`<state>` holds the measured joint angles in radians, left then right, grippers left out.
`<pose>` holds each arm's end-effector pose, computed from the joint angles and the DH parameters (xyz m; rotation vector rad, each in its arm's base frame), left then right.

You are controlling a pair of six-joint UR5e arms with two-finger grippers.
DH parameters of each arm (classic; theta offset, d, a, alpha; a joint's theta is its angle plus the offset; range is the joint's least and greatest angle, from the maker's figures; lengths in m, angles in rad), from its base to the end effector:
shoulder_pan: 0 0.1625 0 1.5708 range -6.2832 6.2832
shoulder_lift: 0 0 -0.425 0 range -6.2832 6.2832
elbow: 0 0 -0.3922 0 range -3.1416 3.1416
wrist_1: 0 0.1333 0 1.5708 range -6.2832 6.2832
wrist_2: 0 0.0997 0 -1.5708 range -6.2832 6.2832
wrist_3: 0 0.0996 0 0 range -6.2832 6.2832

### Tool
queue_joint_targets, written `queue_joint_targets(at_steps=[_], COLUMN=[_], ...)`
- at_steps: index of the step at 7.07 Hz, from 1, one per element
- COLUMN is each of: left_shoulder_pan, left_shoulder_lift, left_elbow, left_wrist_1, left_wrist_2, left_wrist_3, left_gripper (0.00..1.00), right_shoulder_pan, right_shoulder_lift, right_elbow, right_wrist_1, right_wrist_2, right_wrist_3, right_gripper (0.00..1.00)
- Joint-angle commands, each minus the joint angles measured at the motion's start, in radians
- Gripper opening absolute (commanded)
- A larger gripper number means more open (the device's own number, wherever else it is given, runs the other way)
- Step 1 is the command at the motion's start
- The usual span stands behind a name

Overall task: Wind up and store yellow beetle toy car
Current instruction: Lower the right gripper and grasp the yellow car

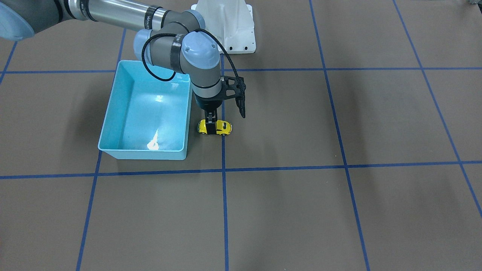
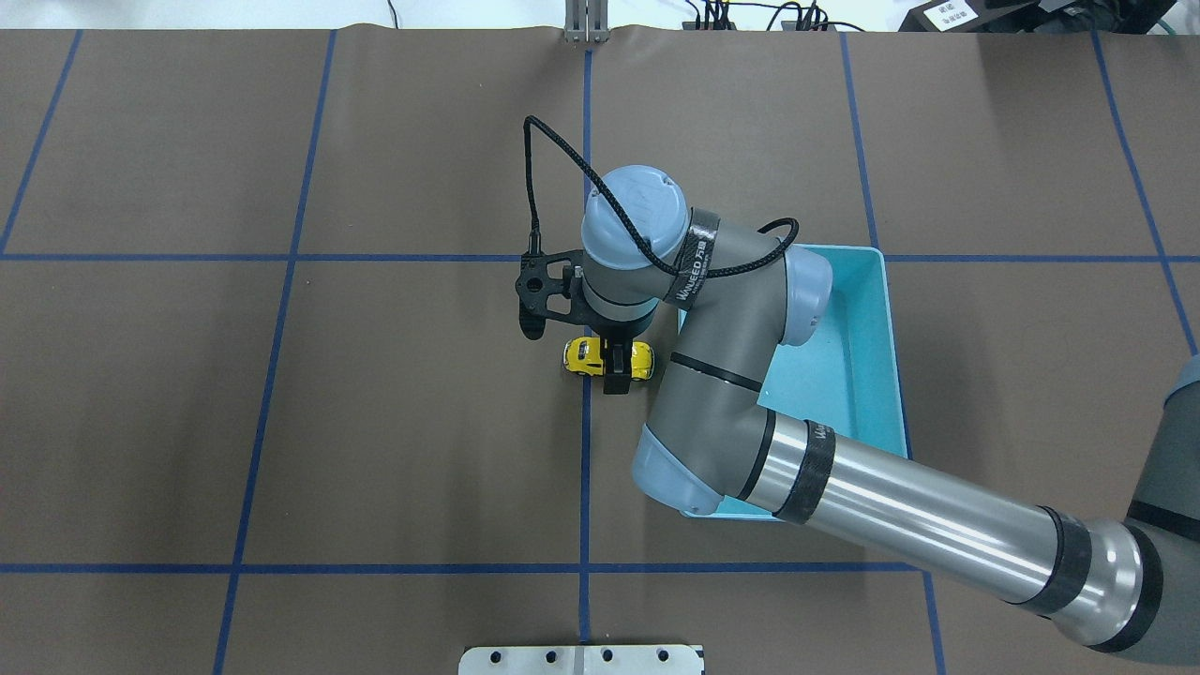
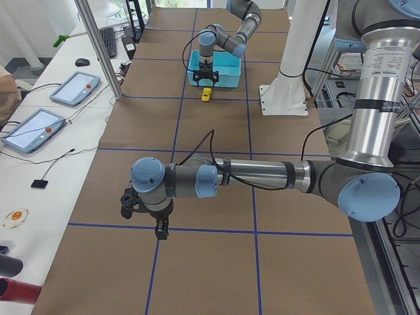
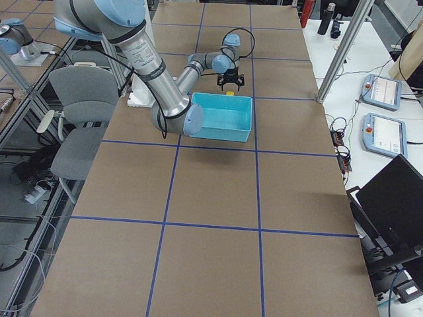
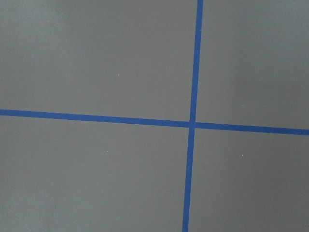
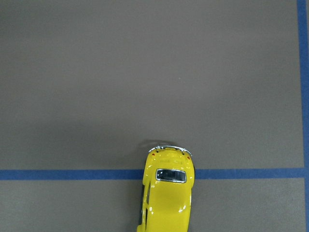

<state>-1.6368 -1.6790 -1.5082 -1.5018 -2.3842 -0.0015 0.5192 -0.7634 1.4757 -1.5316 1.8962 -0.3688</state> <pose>-0.0961 -0.5306 0.6379 0.0042 0.8138 -0.0732 -0.5932 -0.4558 0.2009 0.6587 -0.5963 -1.4578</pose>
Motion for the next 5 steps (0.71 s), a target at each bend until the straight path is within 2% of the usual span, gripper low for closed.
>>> queue_joint_targets(at_steps=[1, 3, 4, 5], left_shoulder_pan=[0.0, 0.0, 0.0, 0.0], left_shoulder_lift=[0.001, 0.007, 0.007, 0.007], left_elbow=[0.002, 0.002, 0.002, 0.002], left_wrist_1=[0.0, 0.0, 0.0, 0.0], left_wrist_2=[-0.001, -0.001, -0.001, -0.001], left_wrist_3=[0.0, 0.003, 0.003, 0.003], left_gripper=[1.0, 1.0, 1.0, 1.0], right_shoulder_pan=[-0.005, -0.002, -0.005, -0.017], right_shoulder_lift=[-0.001, 0.013, 0.035, 0.038], right_elbow=[-0.015, -0.043, -0.105, -0.127], right_wrist_1=[0.013, 0.016, 0.057, 0.076], right_wrist_2=[-0.002, -0.011, -0.012, -0.012], right_wrist_3=[0.005, 0.019, 0.034, 0.059], right_gripper=[1.0, 1.0, 1.0, 1.0])
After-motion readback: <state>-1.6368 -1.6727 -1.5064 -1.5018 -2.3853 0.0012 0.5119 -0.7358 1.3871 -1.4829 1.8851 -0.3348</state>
